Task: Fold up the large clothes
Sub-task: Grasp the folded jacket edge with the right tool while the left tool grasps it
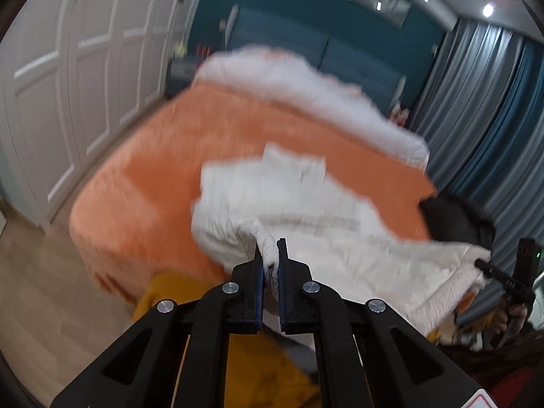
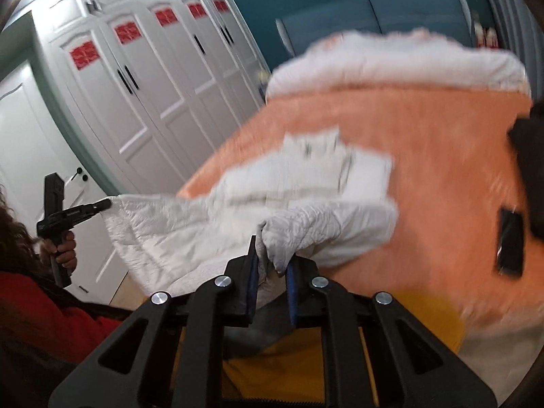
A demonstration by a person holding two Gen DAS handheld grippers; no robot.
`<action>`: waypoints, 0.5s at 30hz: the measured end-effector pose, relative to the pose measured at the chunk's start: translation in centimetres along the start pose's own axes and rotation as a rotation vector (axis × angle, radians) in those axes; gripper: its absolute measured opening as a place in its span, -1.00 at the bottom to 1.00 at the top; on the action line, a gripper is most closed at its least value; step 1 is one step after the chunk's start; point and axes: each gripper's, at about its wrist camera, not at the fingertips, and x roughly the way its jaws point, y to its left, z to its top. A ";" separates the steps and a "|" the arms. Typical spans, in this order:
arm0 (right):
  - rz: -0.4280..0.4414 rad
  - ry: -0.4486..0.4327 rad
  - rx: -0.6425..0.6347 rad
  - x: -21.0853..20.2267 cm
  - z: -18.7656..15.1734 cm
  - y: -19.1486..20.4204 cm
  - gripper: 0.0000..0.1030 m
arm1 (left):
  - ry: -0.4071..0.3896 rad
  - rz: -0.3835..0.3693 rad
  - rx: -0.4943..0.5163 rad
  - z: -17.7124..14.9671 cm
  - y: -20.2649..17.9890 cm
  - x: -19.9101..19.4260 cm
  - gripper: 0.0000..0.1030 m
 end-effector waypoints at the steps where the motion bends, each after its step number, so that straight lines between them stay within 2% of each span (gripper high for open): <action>1: 0.002 -0.026 -0.012 -0.7 0.6 0.4 -0.75 | -0.046 -0.003 -0.006 0.8 -0.3 -1.0 -0.93; 4: 0.009 -0.097 -0.035 -1.9 2.3 1.5 -0.76 | -0.125 0.000 -0.004 2.5 -0.7 -1.7 -0.93; 7: 0.006 -0.132 -0.010 -0.8 3.8 1.4 -0.76 | -0.145 0.034 0.020 3.9 -0.8 0.0 -0.96; 10: -0.007 -0.153 0.057 1.8 4.9 -0.7 -0.76 | -0.128 0.056 0.029 5.4 -0.2 4.2 -0.97; 15: -0.050 -0.206 0.180 6.8 6.9 -4.9 -0.77 | -0.113 0.143 0.084 8.8 0.6 12.9 -0.98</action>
